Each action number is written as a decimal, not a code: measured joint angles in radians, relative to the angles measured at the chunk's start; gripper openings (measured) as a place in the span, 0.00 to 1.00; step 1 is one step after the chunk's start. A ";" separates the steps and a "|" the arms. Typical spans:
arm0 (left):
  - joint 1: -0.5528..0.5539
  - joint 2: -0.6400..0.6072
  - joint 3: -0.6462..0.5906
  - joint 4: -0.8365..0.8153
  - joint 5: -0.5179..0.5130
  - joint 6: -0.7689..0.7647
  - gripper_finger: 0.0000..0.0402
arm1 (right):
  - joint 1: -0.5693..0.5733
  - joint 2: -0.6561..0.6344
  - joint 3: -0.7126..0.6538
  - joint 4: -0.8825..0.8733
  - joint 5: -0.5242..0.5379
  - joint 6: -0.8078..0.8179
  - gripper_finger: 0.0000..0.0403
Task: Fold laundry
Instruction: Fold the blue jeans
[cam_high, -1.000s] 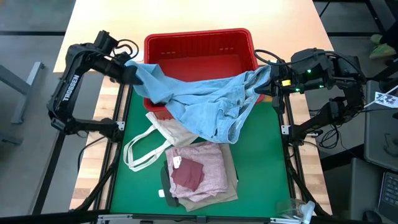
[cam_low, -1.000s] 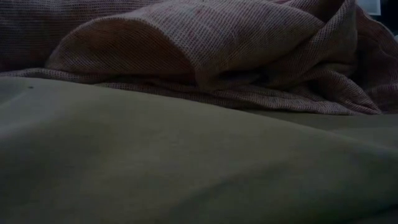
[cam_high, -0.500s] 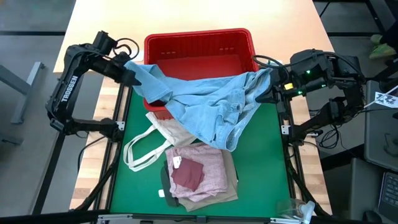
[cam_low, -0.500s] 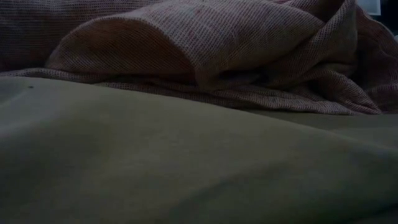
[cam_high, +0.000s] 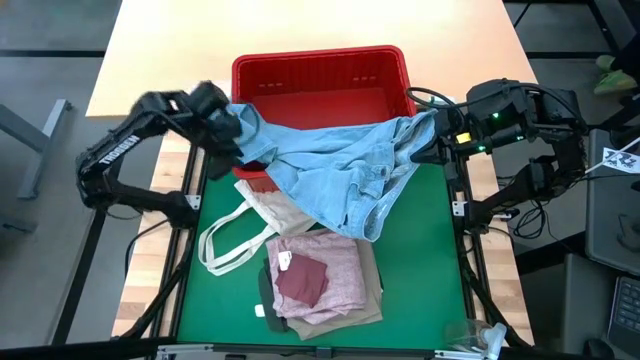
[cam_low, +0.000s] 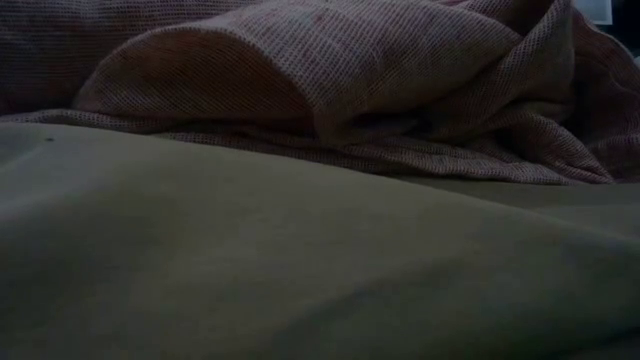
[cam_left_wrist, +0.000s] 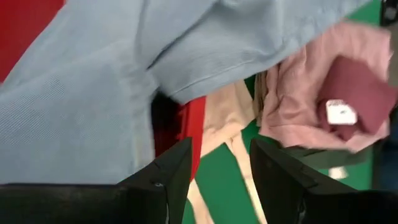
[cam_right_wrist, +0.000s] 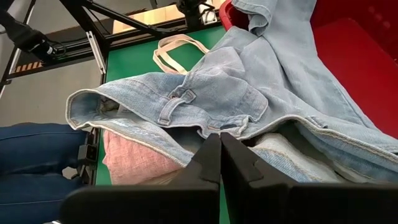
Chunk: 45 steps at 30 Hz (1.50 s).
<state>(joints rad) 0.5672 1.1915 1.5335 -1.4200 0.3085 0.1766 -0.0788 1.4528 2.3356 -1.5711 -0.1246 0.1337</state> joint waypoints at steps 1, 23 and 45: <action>-0.038 0.000 -0.021 0.026 -0.024 0.007 0.39 | 0.000 0.000 0.000 0.000 0.000 0.000 0.00; -0.543 -0.001 -0.453 0.557 -0.785 0.221 0.39 | 0.000 0.000 0.000 0.000 0.000 0.000 0.00; -0.557 -0.001 -0.507 0.745 -0.841 0.116 0.02 | 0.000 0.000 0.000 0.000 0.001 0.000 0.00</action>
<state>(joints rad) 0.0097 1.1908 1.0264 -0.6754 -0.5323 0.2925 -0.0788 1.4528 2.3356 -1.5707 -0.1240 0.1336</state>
